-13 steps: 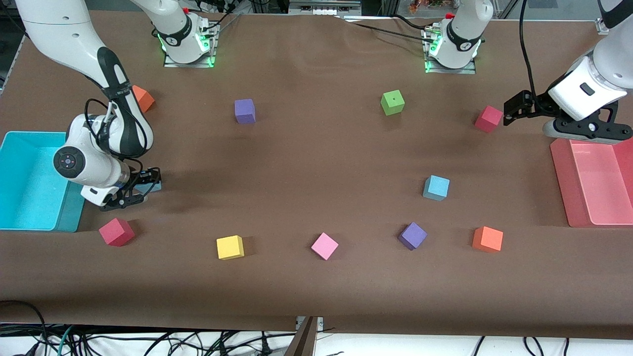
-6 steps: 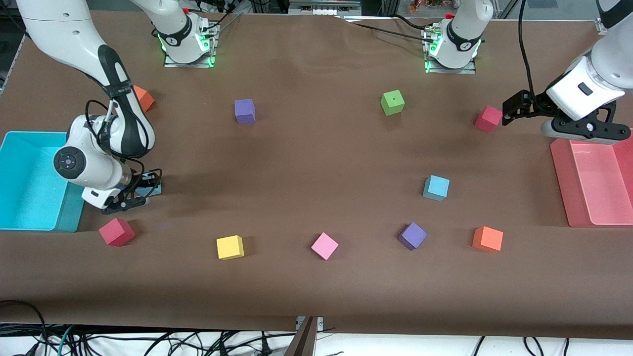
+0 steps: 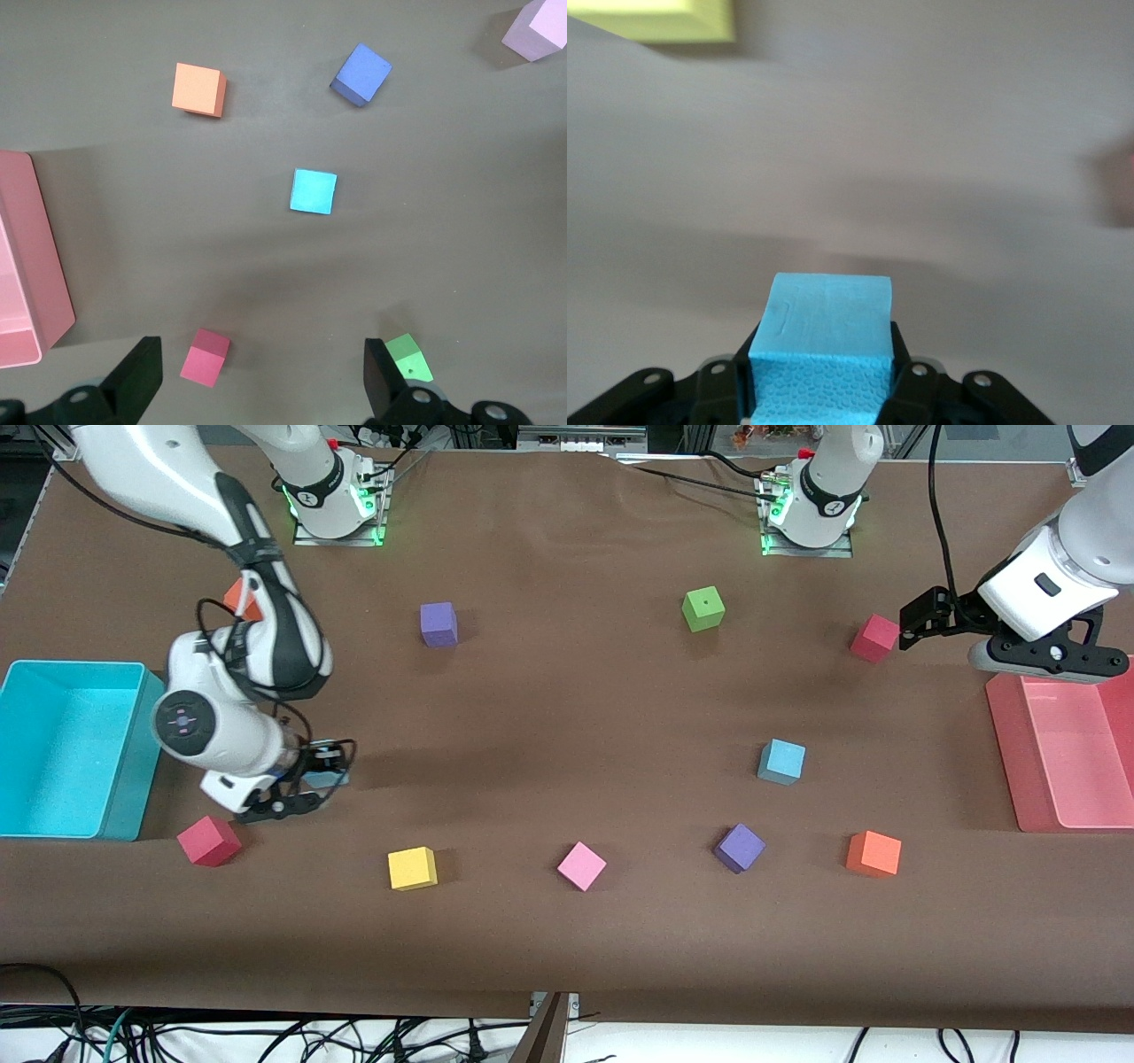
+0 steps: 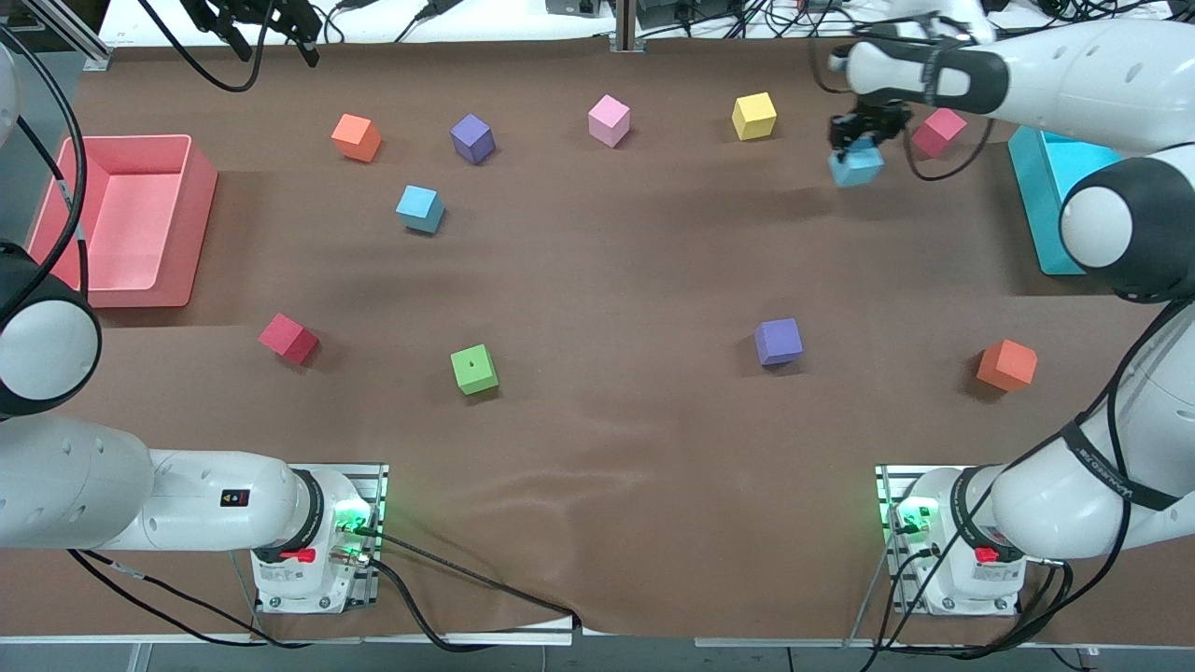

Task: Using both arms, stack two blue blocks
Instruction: 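Carry the light blue cube with the right gripper toward the table middle, then lower the cube onto the table and open the right gripper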

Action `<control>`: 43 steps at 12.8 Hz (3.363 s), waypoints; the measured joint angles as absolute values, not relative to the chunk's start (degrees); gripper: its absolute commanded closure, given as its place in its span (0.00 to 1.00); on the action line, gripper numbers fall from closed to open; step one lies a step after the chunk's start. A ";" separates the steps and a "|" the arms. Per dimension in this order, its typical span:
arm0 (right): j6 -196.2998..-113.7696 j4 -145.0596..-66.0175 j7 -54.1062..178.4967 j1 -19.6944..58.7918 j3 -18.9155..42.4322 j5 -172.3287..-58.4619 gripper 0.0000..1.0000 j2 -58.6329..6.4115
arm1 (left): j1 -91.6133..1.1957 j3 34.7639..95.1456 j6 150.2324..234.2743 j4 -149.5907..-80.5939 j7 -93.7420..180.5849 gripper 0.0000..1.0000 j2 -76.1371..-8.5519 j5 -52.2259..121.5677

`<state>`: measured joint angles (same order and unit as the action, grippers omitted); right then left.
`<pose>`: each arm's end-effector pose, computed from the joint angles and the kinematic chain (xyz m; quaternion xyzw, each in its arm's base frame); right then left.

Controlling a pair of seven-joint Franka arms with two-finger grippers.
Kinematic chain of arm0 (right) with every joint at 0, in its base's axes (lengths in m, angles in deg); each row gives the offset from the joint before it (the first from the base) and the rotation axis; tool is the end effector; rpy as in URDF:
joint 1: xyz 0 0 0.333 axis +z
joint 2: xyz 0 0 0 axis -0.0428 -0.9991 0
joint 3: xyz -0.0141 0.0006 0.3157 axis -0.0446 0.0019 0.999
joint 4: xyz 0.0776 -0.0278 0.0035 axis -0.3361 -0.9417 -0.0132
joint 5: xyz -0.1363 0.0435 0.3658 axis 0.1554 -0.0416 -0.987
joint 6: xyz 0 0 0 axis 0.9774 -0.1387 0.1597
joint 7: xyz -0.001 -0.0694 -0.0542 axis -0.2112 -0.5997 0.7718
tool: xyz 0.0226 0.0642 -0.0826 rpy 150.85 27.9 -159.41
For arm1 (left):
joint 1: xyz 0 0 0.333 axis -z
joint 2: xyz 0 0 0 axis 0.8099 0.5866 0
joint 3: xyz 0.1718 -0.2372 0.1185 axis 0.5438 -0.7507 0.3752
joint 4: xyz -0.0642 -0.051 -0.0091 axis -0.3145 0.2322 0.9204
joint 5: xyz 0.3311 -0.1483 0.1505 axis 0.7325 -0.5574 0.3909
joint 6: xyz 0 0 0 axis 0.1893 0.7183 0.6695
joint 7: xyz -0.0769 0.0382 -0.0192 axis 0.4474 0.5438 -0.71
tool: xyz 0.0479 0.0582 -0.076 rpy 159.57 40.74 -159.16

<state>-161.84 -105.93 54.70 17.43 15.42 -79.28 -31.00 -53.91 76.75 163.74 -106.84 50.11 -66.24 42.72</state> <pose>0.6374 0.1518 0.2879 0.9947 0.0909 -0.0466 0.0080 0.5550 -0.0652 0.5948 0.9974 -0.0597 -0.0407 0.0076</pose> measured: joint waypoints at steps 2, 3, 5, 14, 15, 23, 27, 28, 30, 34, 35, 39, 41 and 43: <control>-161.84 -104.67 46.86 22.83 15.68 -79.29 0.62 -31.11 | -53.91 76.75 163.74 -106.83 50.11 0.00 -66.24 42.72; -161.83 -103.99 43.01 25.43 15.74 -79.31 0.61 -31.36 | -53.91 76.75 163.74 -106.83 50.11 0.00 -66.24 42.72; -161.83 -102.72 35.79 29.84 15.78 -79.32 0.61 -32.29 | -53.91 76.75 163.74 -106.83 50.11 0.00 -66.24 42.72; -162.21 -89.61 12.85 42.94 15.89 -84.62 0.61 -42.78 | -53.90 76.73 163.74 -106.82 50.11 0.00 -66.24 42.72; -162.21 -88.23 11.19 44.02 15.89 -84.64 0.61 -44.12 | -53.90 76.72 163.74 -106.82 50.11 0.00 -66.24 42.72; -166.80 -86.01 7.07 49.83 15.89 -84.71 0.61 -50.08 | -53.89 76.68 163.74 -106.82 50.11 0.00 -66.24 42.72; -168.05 -85.72 7.08 50.28 15.79 -84.71 0.00 -51.11 | -53.89 76.68 163.74 -106.82 50.11 0.00 -66.24 42.72; -168.05 -85.71 7.09 50.30 15.79 -84.71 0.00 -51.12 | -53.89 76.68 163.74 -106.82 50.11 0.00 -66.24 42.72; -168.02 -85.33 7.09 50.30 15.78 -84.71 0.00 -51.11 | -53.89 76.67 163.74 -106.82 50.11 0.00 -66.24 42.72; -161.67 -80.48 8.86 50.22 15.25 -84.71 0.00 -50.73 | -53.89 76.67 163.74 -106.82 50.11 0.00 -66.24 42.72; -159.29 -79.28 11.41 49.94 14.88 -84.71 0.00 -50.09 | -53.89 76.66 163.74 -106.82 50.11 0.00 -66.24 42.72; -148.41 -78.47 27.06 45.18 14.31 -84.73 0.00 -43.81 | -53.89 76.65 163.74 -106.82 50.11 0.00 -66.23 42.72; -143.32 -78.83 36.61 42.05 14.23 -84.79 0.00 -41.11 | -53.89 76.65 163.74 -106.82 50.11 0.00 -66.23 42.72; -141.39 -81.10 45.07 38.97 14.16 -84.87 0.00 -38.57 | -53.89 76.63 163.74 -106.82 50.11 0.00 -66.23 42.72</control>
